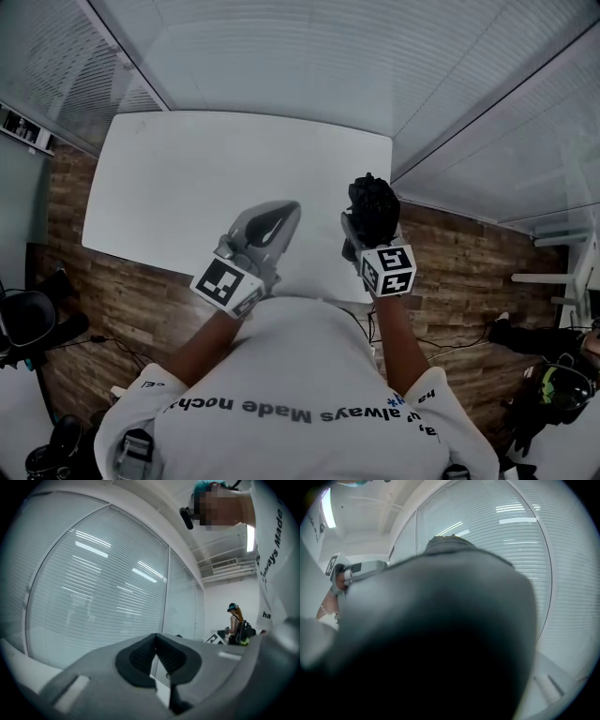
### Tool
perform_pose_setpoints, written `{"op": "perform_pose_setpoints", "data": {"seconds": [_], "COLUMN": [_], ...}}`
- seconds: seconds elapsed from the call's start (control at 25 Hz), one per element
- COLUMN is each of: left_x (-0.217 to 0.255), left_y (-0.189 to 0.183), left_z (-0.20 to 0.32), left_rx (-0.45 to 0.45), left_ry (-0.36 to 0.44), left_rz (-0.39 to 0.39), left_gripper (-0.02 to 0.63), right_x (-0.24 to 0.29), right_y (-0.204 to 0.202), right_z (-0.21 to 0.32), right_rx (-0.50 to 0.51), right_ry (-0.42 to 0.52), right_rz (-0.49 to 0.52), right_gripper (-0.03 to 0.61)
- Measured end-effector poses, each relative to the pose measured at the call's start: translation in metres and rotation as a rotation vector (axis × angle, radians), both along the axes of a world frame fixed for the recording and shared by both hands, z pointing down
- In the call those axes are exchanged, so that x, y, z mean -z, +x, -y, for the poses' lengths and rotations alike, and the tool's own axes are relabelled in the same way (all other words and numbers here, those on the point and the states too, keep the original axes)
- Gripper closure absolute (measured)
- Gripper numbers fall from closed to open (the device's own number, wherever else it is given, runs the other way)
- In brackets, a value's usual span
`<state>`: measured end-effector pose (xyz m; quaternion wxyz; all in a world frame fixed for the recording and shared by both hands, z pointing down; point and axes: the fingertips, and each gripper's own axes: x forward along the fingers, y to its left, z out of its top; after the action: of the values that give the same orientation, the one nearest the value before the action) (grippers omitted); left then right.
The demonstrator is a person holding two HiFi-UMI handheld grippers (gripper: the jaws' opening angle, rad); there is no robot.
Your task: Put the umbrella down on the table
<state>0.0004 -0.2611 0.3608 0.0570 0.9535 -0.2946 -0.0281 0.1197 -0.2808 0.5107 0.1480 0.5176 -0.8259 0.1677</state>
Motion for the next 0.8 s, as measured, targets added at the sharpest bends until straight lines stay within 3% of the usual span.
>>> {"op": "perform_pose_setpoints", "data": {"seconds": [0.32, 0.8], "left_x": [-0.001, -0.005], "left_y": [-0.007, -0.016], "left_z": [0.002, 0.003], "left_rx": [0.001, 0.010], "left_ry": [-0.002, -0.004], "left_rz": [0.003, 0.003], "left_gripper": [0.611, 0.611], "right_x": [-0.052, -0.160], "right_y": [-0.005, -0.006], "right_z": [0.021, 0.034], "right_rx": [0.015, 0.046], "right_ry": [-0.096, -0.336], "right_rz": [-0.058, -0.151], "right_gripper": [0.325, 0.325]}}
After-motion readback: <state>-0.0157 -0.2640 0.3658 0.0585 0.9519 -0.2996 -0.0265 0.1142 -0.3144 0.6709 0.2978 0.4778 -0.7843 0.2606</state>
